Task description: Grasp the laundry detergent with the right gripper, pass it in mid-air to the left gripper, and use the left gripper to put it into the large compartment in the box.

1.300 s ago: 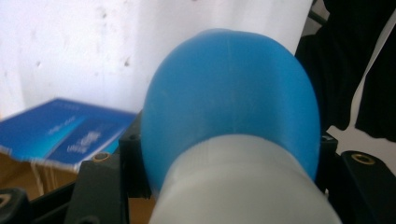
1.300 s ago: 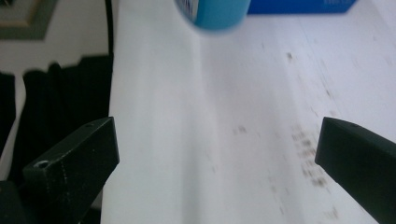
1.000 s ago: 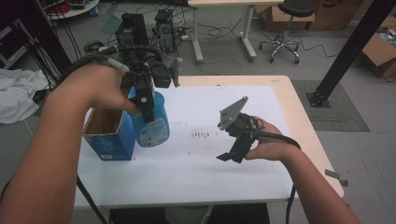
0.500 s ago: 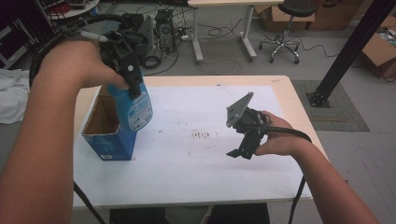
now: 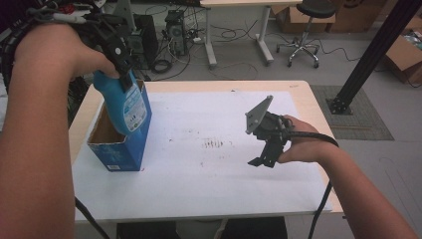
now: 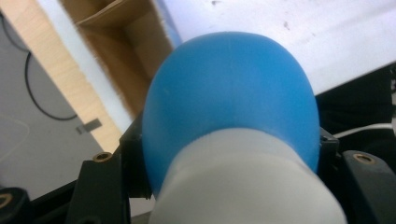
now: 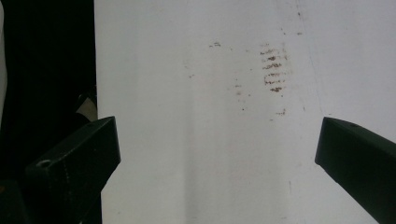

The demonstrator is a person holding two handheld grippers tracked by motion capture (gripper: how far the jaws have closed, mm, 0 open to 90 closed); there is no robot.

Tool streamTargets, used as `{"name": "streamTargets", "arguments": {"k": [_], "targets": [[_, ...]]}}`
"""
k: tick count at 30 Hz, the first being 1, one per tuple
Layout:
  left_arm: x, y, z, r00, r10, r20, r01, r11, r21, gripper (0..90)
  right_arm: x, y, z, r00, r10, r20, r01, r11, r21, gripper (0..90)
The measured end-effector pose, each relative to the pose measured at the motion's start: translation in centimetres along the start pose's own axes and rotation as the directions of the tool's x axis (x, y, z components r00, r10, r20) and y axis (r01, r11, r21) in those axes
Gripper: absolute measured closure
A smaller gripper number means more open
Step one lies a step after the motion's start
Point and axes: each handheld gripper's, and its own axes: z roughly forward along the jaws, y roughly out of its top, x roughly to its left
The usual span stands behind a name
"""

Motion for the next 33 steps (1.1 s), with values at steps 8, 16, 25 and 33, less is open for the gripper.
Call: {"name": "streamTargets", "arguments": {"k": [8,16,25,33], "targets": [[2.2,-0.4,-0.2,0.9909,-0.132,-0.027,0.131,0.9909,-0.029,38.0,0.0,-0.2,-0.4,0.9999,-0.01,-0.011,0.01,1.0,0.004,0.0],[4.9,-0.7,1.0,0.9708,-0.237,-0.036,0.235,0.9708,-0.047,38.0,0.0,-0.3,-0.7,0.9999,-0.013,-0.008,0.013,1.0,0.022,0.0],[6.5,-0.6,3.1,0.9647,-0.262,-0.029,0.261,0.9647,-0.039,37.9,0.2,-0.4,-0.7,0.9999,-0.006,-0.009,0.006,0.999,0.043,0.0],[6.8,-0.1,4.7,0.9625,-0.268,-0.043,0.267,0.9633,-0.033,37.9,0.3,-0.5,-0.6,1.0,-0.002,-0.01,0.002,0.999,0.053,0.0]]}}
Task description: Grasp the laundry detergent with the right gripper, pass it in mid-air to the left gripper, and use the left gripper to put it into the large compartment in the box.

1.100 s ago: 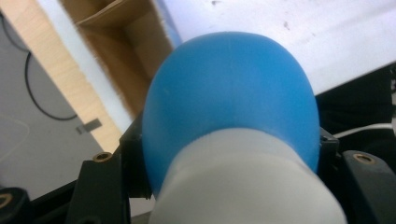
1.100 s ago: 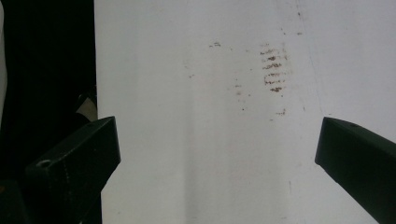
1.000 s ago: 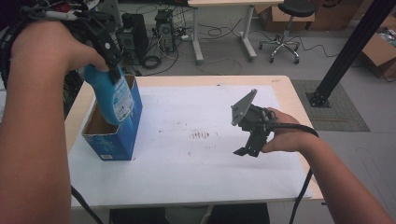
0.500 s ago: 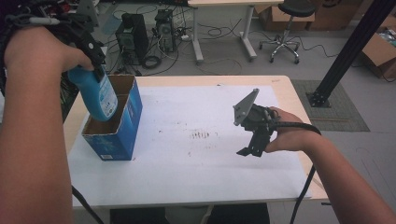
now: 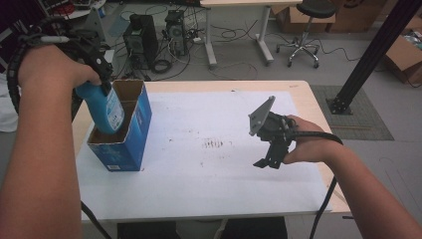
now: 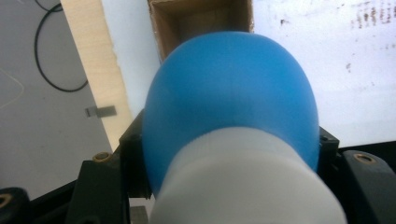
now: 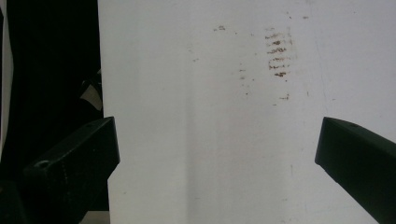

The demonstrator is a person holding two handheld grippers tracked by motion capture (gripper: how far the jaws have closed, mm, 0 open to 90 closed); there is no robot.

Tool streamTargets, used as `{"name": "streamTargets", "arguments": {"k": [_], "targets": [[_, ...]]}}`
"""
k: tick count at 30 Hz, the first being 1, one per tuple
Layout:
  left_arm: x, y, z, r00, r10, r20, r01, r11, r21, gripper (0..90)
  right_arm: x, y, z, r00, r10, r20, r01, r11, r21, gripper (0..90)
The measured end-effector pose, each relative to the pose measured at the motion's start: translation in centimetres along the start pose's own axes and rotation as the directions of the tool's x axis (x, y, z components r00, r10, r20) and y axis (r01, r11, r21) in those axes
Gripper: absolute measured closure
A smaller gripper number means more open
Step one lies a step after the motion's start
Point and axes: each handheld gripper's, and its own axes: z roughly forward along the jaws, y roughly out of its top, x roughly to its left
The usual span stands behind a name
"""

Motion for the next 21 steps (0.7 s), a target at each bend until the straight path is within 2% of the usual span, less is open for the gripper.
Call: {"name": "streamTargets", "arguments": {"k": [5,8,15,17,18,19,21], "targets": [[-0.1,0.2,0.9,0.9999,0.004,-0.012,-0.004,1.0,0.001,37.9,0.0,-0.1,0.0,1.0,0.002,0.001,-0.002,1.0,0.002,0.0],[0.1,0.3,2.1,1.0,0.001,0.006,-0.001,1.0,-0.001,37.9,0.0,-0.1,0.1,1.0,0.0,-0.002,0.0,1.0,0.007,0.0],[0.2,0.7,4.0,0.9999,0.007,0.011,-0.007,0.9998,0.017,37.9,0.1,0.0,0.2,1.0,0.001,-0.006,-0.001,1.0,0.016,0.0],[0.1,0.8,4.5,0.9999,-0.002,0.012,0.002,1.0,0.007,37.8,0.1,0.0,0.2,1.0,0.001,-0.007,-0.001,1.0,0.017,0.0],[0.1,0.9,5.2,1.0,0.001,0.003,-0.001,0.9998,0.021,37.9,0.1,0.0,0.2,1.0,0.001,-0.007,-0.001,1.0,0.017,0.0],[0.1,0.9,5.2,1.0,0.001,0.003,-0.001,0.9998,0.021,37.9,0.1,0.0,0.2,1.0,0.001,-0.007,-0.001,1.0,0.017,0.0],[0.3,0.9,6.1,0.9999,-0.007,0.015,0.007,0.9997,0.024,37.9,0.2,0.0,0.3,1.0,0.001,-0.01,-0.001,1.0,0.022,0.0]]}}
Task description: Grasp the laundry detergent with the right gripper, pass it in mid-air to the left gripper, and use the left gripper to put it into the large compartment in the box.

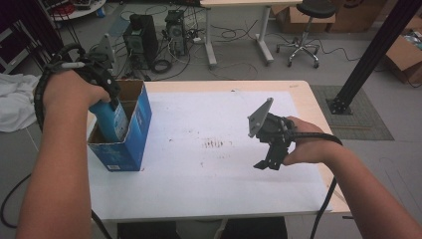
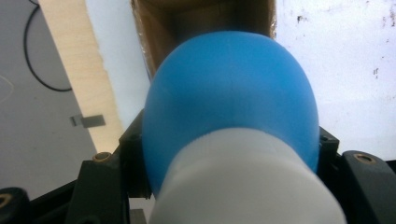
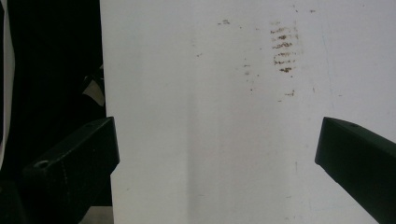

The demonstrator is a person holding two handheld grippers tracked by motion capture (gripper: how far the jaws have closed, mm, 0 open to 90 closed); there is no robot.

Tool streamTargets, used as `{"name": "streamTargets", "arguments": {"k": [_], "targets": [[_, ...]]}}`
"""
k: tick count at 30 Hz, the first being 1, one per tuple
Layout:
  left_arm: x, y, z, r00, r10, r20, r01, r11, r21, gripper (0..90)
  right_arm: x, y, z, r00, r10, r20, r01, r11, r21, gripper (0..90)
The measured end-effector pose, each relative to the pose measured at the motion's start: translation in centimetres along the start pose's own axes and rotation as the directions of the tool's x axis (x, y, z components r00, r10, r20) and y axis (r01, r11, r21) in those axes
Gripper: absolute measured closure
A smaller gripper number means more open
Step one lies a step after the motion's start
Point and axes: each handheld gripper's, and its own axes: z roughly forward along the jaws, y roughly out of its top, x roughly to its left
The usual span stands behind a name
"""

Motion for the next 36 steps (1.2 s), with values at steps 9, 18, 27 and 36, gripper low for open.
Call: {"name": "streamTargets", "arguments": {"k": [9,18,27,36], "targets": [[0.2,0.2,3.3,0.9995,-0.006,0.03,0.005,0.9995,0.031,37.9,0.1,-0.1,0.1,1.0,0.0,-0.006,0.0,1.0,0.01,0.0],[0.2,0.5,5.9,0.9991,-0.007,0.043,0.004,0.9988,0.049,37.9,0.1,-0.3,0.3,0.9999,0.005,-0.009,-0.004,1.0,0.014,0.0],[-0.1,1.0,8.4,0.9994,0.003,0.035,-0.005,0.9984,0.057,38.0,0.2,-0.6,0.5,0.9999,0.01,-0.014,-0.01,1.0,0.012,0.0],[0.2,1.1,10.1,0.9998,-0.005,0.019,0.004,0.9978,0.066,38.0,0.1,-0.8,0.8,0.9997,0.015,-0.017,-0.015,1.0,0.014,0.0]]}}
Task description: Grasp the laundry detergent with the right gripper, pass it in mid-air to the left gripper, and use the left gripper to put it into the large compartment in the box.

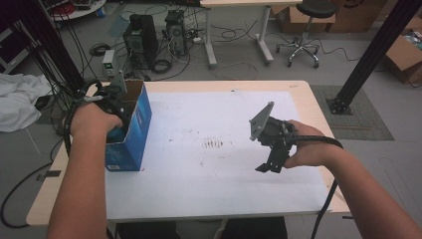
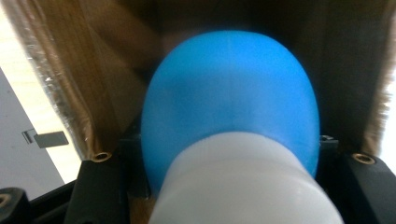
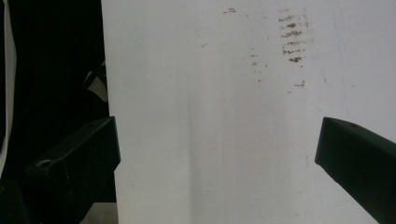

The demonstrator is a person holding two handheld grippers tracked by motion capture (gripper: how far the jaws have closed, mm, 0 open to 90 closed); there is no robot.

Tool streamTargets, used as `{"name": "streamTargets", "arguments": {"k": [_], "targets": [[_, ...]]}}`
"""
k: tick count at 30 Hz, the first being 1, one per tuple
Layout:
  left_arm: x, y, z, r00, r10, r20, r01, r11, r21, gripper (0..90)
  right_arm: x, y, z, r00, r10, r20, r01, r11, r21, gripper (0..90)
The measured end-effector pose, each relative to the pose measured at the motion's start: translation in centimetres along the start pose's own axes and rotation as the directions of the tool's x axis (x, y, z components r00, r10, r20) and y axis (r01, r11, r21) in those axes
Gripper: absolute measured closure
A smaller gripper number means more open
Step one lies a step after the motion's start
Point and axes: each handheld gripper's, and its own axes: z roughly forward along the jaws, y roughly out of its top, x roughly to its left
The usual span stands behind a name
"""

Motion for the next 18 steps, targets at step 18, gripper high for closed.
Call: {"name": "streamTargets", "arguments": {"k": [18], "targets": [[-0.03,-0.33,0.24,1.0,-0.003,0.001,0.003,0.9996,-0.03,37.7,0.05,-0.05,-0.07,1.0,0.002,-0.007,-0.002,1.0,0.007,0.0]]}}
